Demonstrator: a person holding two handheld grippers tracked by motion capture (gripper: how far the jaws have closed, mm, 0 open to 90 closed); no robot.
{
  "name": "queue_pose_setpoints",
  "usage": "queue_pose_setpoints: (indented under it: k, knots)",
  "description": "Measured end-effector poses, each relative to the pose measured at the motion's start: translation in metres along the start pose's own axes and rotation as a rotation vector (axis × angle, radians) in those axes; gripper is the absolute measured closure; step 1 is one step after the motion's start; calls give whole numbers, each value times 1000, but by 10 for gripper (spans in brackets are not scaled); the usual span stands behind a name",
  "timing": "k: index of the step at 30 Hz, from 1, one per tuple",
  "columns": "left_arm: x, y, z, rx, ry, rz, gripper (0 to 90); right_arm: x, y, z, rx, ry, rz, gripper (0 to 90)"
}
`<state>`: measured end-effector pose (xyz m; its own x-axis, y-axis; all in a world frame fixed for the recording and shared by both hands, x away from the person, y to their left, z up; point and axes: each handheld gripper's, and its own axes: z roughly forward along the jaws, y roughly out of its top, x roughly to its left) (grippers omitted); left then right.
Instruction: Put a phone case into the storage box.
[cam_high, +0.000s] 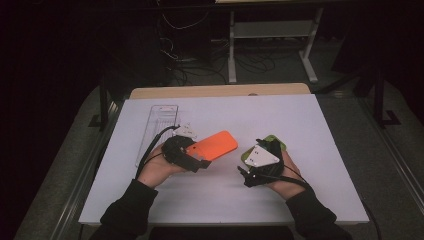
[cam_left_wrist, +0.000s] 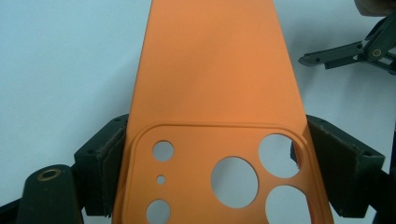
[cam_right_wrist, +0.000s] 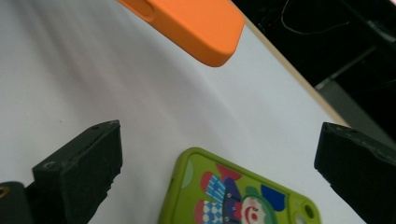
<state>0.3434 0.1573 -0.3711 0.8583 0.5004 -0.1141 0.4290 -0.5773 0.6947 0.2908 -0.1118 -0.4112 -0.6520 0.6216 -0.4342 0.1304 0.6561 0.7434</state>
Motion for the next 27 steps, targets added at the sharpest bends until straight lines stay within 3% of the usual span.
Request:
queue_pose_setpoints:
  k: [2, 9, 19, 23, 24, 27]
  knots:
    - [2, 0, -1, 18, 1, 28, 160, 2, 1, 0, -2, -19, -31, 2]
    - [0, 0, 0, 0, 4, 8, 160, 8, 1, 0, 3, -88, -175, 2]
    - [0, 0, 1, -2, 5, 12, 160, 16, 3, 0, -22, -171, -283, 2]
    - [-1, 0, 1, -4, 3, -1, 160, 16, 4, 1, -28, -222, -397, 2]
    - [0, 0, 0, 9, 4, 16, 160, 17, 5, 0, -27, -225, -408, 2]
    - [-1, 0, 0, 6, 3, -7, 160, 19, 6, 0, -36, -266, -486, 2]
